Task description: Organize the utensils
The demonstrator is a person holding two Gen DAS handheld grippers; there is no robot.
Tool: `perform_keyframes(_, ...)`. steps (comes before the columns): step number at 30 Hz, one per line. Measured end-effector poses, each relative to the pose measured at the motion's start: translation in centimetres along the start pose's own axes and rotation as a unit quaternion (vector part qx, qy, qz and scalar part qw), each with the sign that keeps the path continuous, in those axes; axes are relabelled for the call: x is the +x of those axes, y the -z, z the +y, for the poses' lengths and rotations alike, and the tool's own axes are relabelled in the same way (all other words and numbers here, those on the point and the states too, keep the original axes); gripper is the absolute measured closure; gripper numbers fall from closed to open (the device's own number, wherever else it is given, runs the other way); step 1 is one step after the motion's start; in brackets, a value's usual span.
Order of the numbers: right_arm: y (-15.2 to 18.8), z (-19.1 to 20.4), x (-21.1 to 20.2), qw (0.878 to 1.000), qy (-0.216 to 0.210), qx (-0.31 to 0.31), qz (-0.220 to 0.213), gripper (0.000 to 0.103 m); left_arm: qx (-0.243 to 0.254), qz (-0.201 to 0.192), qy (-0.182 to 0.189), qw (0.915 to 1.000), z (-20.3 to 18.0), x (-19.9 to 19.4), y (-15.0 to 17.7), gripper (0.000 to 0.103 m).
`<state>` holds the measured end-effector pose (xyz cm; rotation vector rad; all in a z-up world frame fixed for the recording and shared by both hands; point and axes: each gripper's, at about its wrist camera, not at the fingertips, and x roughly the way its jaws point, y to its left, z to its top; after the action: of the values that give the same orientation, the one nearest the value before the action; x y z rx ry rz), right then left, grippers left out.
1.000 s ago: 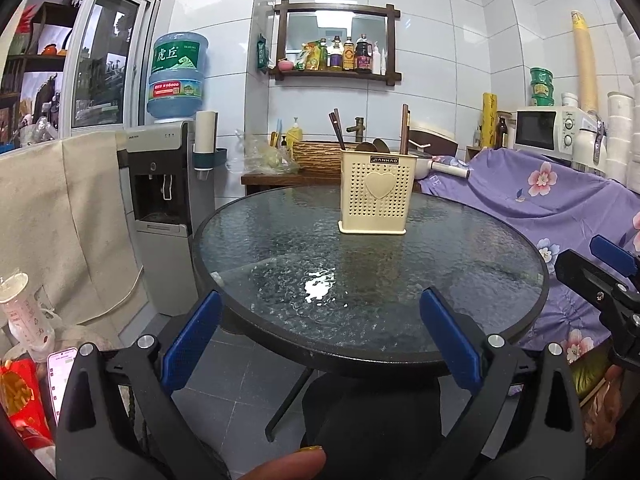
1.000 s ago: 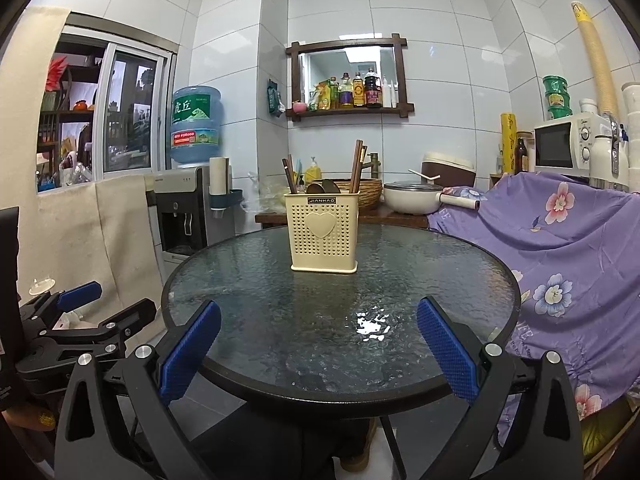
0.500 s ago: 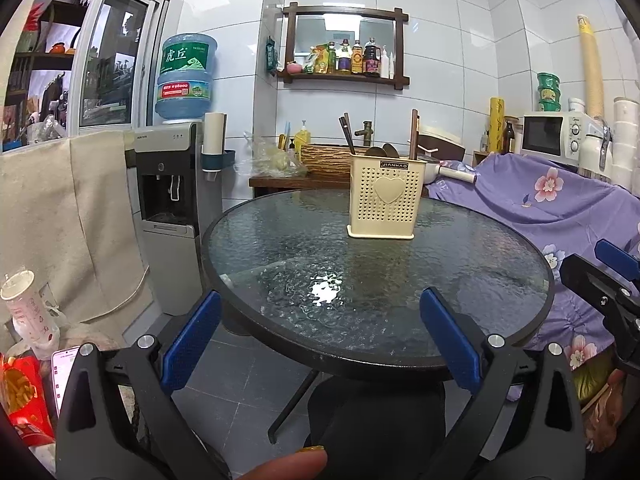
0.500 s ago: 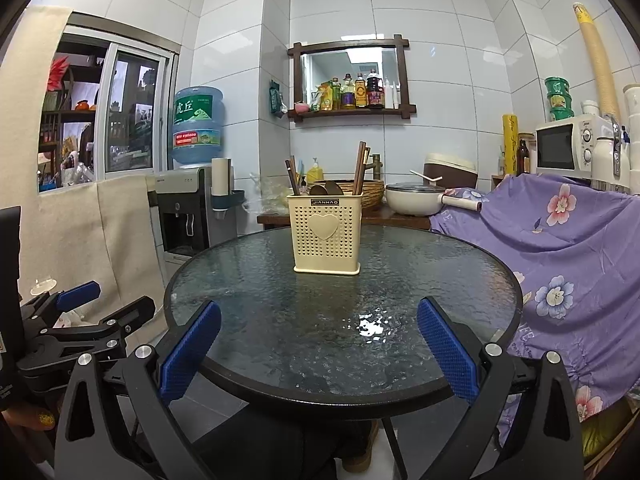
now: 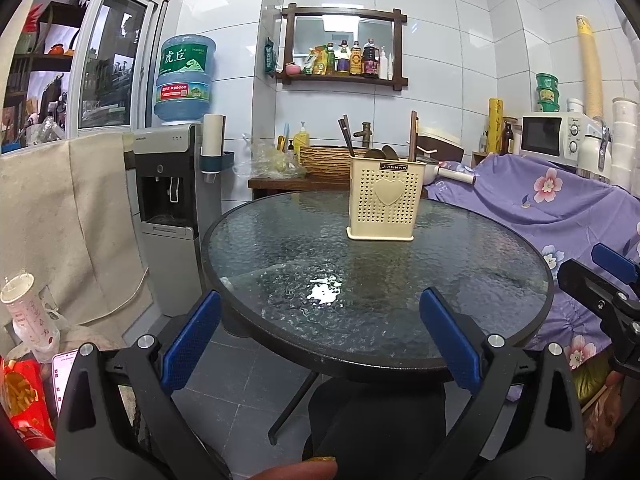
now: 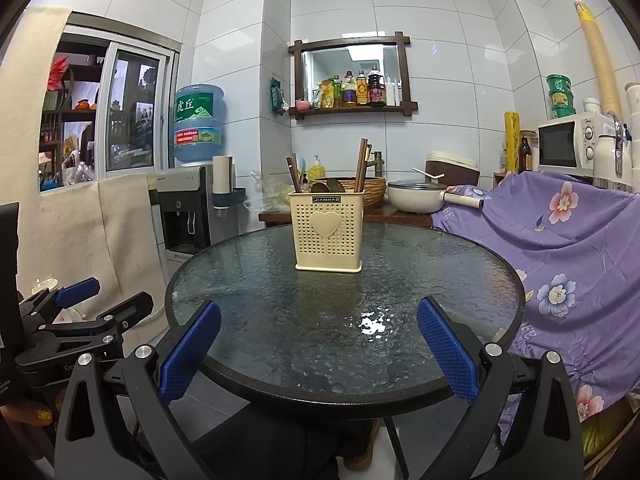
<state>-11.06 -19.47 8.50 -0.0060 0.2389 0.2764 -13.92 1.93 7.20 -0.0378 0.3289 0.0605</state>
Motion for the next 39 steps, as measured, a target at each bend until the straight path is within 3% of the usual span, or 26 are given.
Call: perform_keyframes(39, 0.00, 0.68, 0.01, 1.000, -0.004, 0.002, 0.007, 0.006, -0.008, 0.000, -0.004, 1.0000, 0.08, -0.03, -0.16, 0.006)
